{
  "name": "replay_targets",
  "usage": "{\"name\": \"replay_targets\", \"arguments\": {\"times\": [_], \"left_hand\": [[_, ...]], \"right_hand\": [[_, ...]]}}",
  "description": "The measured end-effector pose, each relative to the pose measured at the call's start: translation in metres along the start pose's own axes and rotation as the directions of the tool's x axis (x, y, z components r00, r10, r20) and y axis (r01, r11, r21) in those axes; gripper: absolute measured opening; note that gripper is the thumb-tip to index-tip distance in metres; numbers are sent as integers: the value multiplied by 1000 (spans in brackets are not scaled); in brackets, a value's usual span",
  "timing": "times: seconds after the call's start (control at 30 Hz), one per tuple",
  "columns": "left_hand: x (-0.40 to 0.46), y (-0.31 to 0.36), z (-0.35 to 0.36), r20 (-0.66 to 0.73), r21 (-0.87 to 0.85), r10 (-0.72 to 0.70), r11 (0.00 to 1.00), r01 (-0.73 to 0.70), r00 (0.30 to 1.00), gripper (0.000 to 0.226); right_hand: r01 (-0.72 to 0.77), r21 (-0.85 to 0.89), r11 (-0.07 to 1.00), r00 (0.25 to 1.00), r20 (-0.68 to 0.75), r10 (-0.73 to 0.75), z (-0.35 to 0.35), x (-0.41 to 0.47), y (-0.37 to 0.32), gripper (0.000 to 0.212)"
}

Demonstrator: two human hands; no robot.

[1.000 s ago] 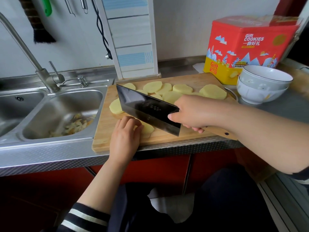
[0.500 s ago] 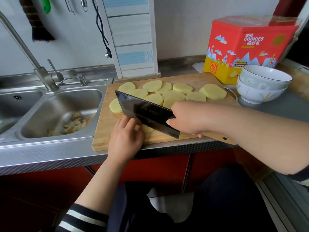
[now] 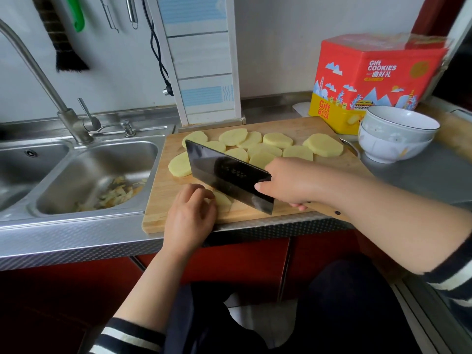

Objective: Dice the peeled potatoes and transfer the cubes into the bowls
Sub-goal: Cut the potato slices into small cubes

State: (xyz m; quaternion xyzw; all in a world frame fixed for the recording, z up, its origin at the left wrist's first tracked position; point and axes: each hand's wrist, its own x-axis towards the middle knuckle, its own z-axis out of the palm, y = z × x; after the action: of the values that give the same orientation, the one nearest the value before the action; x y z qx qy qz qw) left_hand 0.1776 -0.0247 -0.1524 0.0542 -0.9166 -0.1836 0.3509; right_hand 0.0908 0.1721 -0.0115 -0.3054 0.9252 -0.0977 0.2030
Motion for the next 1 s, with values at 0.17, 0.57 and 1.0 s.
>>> {"name": "replay_targets", "arguments": {"times": [0.17,0.57,1.0], "left_hand": [[1,3,-1,-3,-6,-7,1000,7,1000,8],[2,3,0,-21,-13,-3,1000,3,1000,6],[2,2,-2,-1,9,-18,1000,18,1000,6]], "right_hand": [[10,-44,999,1000,-25,-11,-5,-8,-2,37],[33,-123,992,999,-25,-37,1,-13,-14,37],[-20,-210,977,999,34,28,17,-5,-22,30]]}}
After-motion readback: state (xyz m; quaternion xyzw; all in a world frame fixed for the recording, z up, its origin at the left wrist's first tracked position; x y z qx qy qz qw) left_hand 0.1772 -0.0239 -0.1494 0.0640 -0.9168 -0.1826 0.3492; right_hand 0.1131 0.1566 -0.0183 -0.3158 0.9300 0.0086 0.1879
